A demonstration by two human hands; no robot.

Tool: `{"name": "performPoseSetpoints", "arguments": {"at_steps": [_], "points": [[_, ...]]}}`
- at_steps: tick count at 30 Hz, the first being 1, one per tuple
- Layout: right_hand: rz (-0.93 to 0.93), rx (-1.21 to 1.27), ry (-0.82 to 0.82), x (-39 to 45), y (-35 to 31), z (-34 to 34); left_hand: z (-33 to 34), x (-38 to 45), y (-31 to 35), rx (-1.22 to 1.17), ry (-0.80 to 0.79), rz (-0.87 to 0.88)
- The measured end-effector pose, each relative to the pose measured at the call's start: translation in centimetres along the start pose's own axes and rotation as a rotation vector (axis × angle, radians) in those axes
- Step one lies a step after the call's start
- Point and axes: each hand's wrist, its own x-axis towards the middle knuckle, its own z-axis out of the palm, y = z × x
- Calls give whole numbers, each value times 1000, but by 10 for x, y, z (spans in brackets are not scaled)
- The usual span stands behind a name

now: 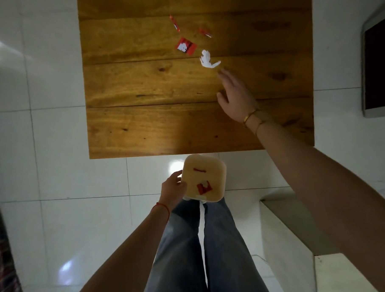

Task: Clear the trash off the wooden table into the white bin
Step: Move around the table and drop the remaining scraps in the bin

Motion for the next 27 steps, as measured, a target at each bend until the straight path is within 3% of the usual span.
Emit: {"name": "performPoseSetpoints", "arguments": {"at_steps": [9,15,23,27], "points": [[-131,-51,-72,63,3,13,18,24,-5,-57,27,-54],[-109,-81,-122,61,5,32,20,30,3,-113,47,-45],[-232,62,-170,-33,-3,59,20,21,12,-147,44,-63],[-313,-3,-267,-103,-6,77,21,11,14,-149,52,-66]]}}
